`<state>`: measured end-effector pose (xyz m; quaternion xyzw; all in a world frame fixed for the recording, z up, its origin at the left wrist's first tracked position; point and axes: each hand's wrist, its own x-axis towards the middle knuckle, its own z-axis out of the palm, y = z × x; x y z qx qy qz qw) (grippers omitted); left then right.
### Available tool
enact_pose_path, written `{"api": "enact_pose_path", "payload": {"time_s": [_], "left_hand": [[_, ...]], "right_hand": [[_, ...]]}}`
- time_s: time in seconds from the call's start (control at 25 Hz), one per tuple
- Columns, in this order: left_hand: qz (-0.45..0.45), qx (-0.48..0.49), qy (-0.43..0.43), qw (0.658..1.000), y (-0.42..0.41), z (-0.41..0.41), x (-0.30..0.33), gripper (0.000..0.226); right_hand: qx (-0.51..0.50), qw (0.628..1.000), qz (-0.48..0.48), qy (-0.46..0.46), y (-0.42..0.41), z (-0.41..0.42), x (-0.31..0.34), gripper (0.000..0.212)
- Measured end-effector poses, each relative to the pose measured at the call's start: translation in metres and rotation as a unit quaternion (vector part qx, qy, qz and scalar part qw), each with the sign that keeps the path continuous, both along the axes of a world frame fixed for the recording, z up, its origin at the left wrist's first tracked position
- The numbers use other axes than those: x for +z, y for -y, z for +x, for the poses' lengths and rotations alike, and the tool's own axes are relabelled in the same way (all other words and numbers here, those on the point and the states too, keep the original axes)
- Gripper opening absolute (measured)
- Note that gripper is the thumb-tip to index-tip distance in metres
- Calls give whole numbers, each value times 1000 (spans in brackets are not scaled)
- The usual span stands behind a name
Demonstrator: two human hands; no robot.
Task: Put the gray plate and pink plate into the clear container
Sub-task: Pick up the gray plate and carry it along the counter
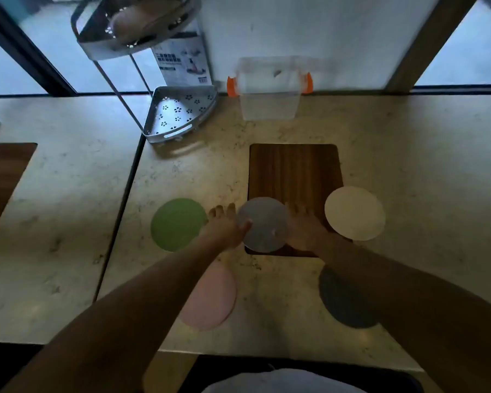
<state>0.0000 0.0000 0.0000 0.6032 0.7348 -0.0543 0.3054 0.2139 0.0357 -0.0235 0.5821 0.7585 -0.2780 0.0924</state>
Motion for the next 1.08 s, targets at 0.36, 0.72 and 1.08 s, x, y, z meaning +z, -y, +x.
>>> {"api": "enact_pose_path", "payload": {"time_s": [0.36,0.72,1.08], "left_hand": [[-47,23,-34,998,-6,23,-14,57],[25,139,20,990,-8,30,-16,32],[81,253,197,944,0,27,6,25]], "right_hand": [[-44,999,30,5,0,1,-17,67],[-169,982,21,-85,5,-2,-19,49],[-340,904,30,-258,23,4,6,24]]}}
